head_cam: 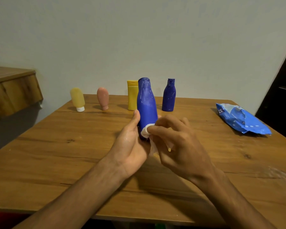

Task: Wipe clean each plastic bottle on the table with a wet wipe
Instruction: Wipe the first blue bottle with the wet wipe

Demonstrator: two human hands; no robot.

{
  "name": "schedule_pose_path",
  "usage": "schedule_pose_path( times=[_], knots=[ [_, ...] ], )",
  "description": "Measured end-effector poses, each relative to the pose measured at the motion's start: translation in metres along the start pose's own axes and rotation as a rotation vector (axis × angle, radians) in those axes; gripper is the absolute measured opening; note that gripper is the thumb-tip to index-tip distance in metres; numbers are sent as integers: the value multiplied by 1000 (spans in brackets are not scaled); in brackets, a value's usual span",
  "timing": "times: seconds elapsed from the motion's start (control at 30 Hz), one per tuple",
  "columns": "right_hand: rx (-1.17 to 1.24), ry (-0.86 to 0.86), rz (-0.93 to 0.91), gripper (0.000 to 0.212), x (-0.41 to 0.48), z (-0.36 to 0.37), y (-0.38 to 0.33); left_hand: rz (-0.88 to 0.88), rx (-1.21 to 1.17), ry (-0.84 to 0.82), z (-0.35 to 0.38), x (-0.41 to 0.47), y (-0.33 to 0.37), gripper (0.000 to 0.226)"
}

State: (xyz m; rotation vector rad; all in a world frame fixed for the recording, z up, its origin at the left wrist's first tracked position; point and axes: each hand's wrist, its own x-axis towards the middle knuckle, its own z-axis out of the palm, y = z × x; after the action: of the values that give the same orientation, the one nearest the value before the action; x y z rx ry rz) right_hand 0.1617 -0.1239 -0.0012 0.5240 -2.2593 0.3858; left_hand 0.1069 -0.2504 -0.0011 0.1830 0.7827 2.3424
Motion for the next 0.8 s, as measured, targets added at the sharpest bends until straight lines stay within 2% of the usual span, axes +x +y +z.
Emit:
schedule_pose_path(
  times=[0.17,0.23,0.37,0.53,0.7,0.8],
  knots=[
    [125,203,204,29,7,4,7,55,51,5,0,0,-5,49],
    [154,219,246,30,8,6,5,57,65,12,-2,1,-4,49],
    [204,58,210,31,5,8,4,92,35,29,-5,5,4,49],
    [154,232,267,31,10,8,11,69,62,-10,-8,7,-10,46],
    [98,144,183,31,2,10,11,88,130,-35,-14,10,-8,47],
    [119,255,233,35,6,8,14,101,195,-75,-13,7,-13,43]
  ],
)
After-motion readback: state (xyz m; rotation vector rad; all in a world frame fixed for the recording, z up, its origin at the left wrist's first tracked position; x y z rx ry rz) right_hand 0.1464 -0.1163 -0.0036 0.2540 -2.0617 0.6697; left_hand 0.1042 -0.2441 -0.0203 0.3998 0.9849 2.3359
